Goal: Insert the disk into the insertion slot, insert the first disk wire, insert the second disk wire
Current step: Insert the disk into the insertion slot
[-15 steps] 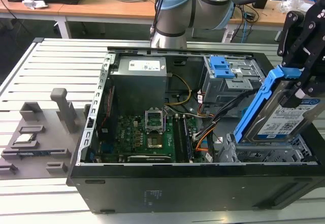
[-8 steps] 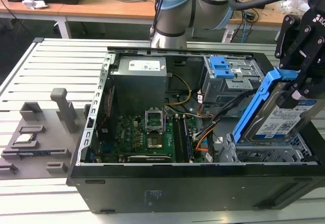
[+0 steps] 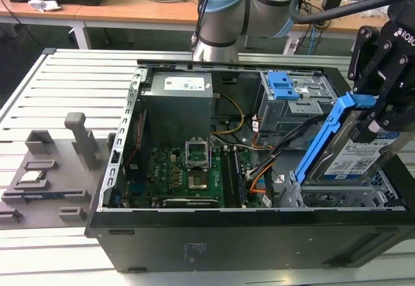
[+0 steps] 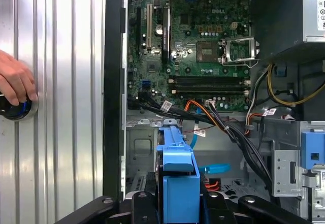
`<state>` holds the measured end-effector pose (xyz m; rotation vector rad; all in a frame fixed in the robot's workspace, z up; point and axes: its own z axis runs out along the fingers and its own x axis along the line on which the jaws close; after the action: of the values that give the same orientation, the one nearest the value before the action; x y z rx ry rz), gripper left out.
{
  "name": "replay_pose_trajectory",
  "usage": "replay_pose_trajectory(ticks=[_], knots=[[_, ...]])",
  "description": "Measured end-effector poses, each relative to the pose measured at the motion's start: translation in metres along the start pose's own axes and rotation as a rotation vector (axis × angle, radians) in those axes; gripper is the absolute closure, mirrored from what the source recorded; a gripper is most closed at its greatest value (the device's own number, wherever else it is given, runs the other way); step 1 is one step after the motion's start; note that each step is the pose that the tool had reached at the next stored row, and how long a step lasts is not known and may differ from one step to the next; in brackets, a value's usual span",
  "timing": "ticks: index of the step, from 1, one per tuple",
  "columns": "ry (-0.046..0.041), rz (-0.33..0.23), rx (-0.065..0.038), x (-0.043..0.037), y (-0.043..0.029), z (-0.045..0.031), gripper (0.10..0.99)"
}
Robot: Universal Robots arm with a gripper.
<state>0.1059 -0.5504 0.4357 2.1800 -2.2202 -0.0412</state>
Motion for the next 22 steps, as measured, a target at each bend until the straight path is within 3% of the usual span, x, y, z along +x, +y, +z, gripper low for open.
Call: replay_pose_trajectory(ticks=[22], knots=[[0.0004, 0.000, 0.000, 0.0000, -0.0009, 0.0216, 0.722]])
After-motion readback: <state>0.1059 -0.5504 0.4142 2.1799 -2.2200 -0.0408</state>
